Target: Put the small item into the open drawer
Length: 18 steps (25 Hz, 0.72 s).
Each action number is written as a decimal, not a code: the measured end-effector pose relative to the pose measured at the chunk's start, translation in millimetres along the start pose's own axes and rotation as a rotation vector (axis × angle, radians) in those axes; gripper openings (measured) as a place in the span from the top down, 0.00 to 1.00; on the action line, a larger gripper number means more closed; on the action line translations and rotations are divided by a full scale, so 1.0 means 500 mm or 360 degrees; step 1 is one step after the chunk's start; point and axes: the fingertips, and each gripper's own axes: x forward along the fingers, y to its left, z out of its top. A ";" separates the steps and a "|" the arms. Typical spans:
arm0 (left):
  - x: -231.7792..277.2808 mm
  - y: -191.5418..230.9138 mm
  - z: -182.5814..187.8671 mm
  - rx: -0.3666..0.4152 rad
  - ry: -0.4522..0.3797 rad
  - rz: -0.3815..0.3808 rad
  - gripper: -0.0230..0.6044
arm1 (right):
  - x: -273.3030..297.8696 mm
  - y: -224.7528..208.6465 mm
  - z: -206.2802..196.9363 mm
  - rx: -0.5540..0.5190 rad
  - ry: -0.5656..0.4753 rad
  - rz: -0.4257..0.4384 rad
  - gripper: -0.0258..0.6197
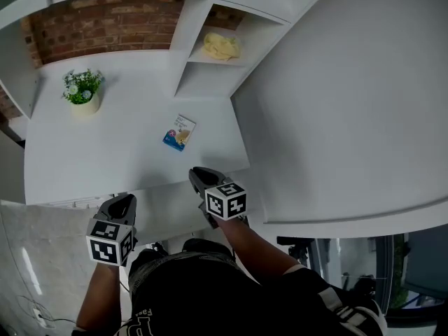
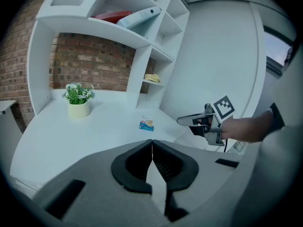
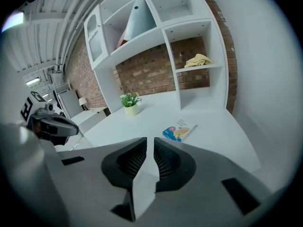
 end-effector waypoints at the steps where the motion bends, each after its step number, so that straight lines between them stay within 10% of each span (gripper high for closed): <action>1: 0.001 0.012 -0.001 -0.0004 0.0005 0.0000 0.93 | 0.017 -0.005 0.006 0.0006 0.0007 -0.0026 0.90; 18: 0.019 0.093 -0.060 -0.0184 0.0082 0.0147 0.93 | 0.262 -0.153 0.010 0.0127 0.0176 -0.0345 0.51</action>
